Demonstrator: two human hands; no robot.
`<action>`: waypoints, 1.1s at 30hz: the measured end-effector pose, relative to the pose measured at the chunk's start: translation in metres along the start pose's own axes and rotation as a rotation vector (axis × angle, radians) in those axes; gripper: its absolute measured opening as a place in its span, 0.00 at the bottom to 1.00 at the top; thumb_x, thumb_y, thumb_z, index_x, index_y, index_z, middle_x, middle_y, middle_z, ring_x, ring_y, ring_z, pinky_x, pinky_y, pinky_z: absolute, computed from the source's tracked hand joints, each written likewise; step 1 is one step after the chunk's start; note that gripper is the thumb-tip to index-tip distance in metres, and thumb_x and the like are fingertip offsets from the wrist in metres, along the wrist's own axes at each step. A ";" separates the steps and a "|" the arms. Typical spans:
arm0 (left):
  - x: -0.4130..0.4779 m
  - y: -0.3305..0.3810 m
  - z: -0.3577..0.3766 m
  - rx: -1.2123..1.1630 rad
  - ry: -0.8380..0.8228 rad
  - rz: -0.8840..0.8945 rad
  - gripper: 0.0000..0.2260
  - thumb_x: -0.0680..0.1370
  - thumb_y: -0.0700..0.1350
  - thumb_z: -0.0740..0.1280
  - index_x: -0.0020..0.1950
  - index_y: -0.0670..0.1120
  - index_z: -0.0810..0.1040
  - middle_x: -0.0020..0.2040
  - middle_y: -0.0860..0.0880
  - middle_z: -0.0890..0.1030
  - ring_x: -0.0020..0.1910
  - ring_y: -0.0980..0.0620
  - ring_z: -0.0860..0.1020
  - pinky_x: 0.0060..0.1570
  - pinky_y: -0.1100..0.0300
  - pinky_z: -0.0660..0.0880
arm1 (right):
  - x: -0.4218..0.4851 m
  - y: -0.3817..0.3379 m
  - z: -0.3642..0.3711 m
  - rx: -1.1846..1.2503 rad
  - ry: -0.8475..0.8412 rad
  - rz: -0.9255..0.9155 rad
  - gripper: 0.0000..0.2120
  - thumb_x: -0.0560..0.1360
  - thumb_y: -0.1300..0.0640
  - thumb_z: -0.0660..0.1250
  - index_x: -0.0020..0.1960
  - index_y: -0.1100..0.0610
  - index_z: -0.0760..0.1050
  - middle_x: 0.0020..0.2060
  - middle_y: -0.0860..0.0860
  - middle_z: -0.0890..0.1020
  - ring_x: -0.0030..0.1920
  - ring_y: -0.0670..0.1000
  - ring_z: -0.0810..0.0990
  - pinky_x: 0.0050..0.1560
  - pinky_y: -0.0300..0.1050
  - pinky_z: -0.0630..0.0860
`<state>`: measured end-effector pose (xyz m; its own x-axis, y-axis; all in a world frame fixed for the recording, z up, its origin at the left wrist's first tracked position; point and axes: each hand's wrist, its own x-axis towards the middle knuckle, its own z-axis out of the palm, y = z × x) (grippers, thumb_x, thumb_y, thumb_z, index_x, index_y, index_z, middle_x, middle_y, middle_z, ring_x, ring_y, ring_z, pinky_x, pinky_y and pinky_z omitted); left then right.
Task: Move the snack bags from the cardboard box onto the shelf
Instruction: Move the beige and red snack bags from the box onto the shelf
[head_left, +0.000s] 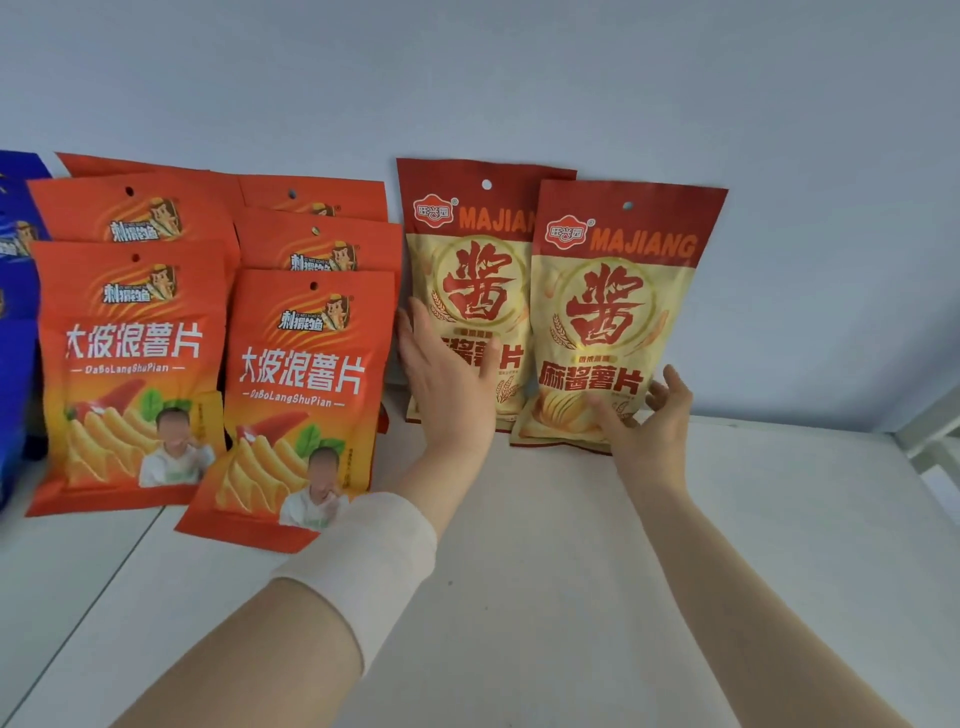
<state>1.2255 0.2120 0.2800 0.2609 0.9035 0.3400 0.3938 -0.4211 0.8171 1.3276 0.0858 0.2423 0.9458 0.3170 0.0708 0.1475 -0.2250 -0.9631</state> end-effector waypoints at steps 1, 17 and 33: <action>-0.008 0.001 -0.002 0.056 0.002 0.084 0.37 0.75 0.52 0.68 0.76 0.41 0.51 0.76 0.40 0.53 0.76 0.44 0.52 0.72 0.51 0.55 | -0.005 -0.002 -0.002 -0.057 0.028 -0.021 0.42 0.69 0.49 0.73 0.74 0.55 0.53 0.69 0.52 0.66 0.70 0.50 0.64 0.67 0.52 0.68; -0.147 -0.030 -0.200 1.166 -0.438 0.646 0.14 0.79 0.42 0.58 0.64 0.41 0.68 0.61 0.44 0.74 0.61 0.44 0.72 0.58 0.54 0.67 | -0.216 -0.038 -0.033 -1.091 -0.481 -0.623 0.28 0.80 0.48 0.55 0.75 0.56 0.51 0.74 0.54 0.59 0.75 0.56 0.53 0.72 0.50 0.53; -0.306 -0.230 -0.649 1.387 -0.281 -0.127 0.15 0.80 0.45 0.57 0.64 0.43 0.69 0.62 0.44 0.73 0.62 0.43 0.71 0.60 0.53 0.65 | -0.610 -0.129 0.180 -0.979 -0.901 -1.328 0.27 0.80 0.48 0.54 0.75 0.58 0.54 0.72 0.54 0.63 0.73 0.57 0.60 0.69 0.50 0.58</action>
<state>0.4829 0.0845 0.2900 0.2580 0.9640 0.0638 0.9161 -0.2231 -0.3332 0.6796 0.0878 0.2766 -0.2754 0.9566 0.0949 0.9594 0.2674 0.0895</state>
